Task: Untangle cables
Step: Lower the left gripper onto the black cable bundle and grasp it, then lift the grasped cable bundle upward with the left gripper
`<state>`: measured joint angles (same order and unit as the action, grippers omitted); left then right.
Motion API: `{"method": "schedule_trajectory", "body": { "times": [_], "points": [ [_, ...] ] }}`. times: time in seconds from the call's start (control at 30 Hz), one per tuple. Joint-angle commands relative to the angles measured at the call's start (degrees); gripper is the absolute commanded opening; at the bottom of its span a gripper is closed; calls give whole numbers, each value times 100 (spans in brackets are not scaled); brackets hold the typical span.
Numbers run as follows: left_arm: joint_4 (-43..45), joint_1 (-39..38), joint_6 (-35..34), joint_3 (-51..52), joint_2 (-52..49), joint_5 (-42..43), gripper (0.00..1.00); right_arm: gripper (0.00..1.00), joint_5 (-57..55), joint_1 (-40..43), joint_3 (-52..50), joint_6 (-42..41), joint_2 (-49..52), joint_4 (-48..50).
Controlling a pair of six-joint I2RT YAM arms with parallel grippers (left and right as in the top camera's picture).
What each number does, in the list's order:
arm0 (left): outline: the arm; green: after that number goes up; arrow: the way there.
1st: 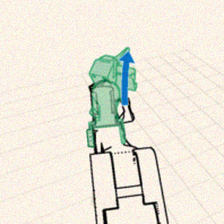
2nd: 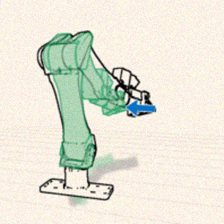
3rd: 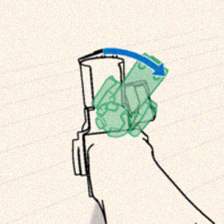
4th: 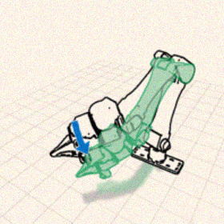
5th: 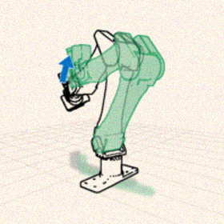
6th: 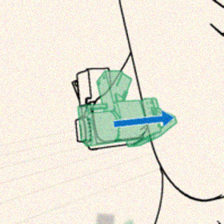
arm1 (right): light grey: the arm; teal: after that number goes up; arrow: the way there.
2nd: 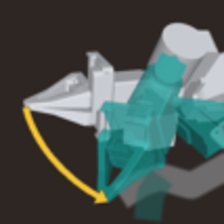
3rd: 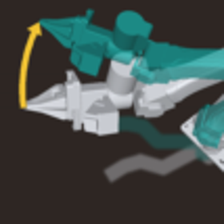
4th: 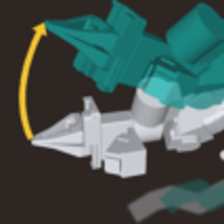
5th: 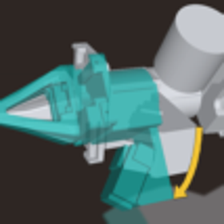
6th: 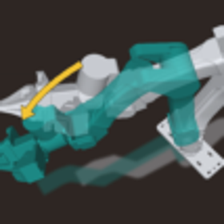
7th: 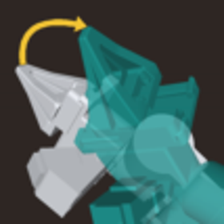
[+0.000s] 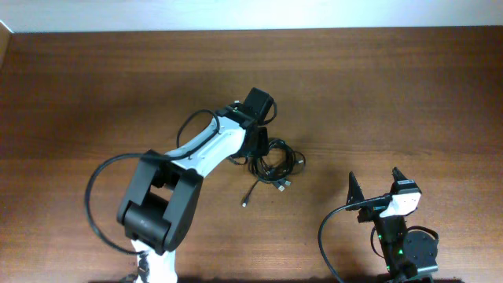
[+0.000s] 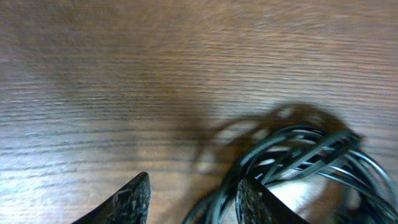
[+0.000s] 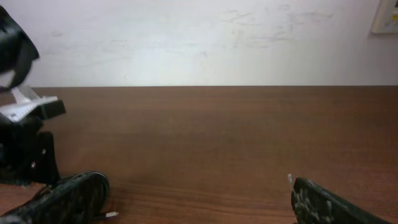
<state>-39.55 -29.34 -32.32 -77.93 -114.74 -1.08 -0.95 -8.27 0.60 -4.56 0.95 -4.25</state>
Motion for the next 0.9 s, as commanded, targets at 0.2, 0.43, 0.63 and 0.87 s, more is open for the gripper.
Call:
{"method": "schedule_trajectory", "body": {
  "times": [0.2, 0.43, 0.63, 0.87],
  "points": [
    [-431, 138, 542, -293, -501, -7, 0, 98, -13, 42, -28, -15, -11, -39],
    [-1978, 682, 1325, -1104, -483, -330, 0, 99, -11, 42, -28, -15, -11, -39],
    [-2498, 955, 1547, -1104, -483, -321, 32, 98, -13, 42, -28, -15, -11, -39],
    [-1696, 957, 2813, -1099, -485, 1036, 32, 99, -13, 42, -28, -15, -11, -39]
  ]
}}
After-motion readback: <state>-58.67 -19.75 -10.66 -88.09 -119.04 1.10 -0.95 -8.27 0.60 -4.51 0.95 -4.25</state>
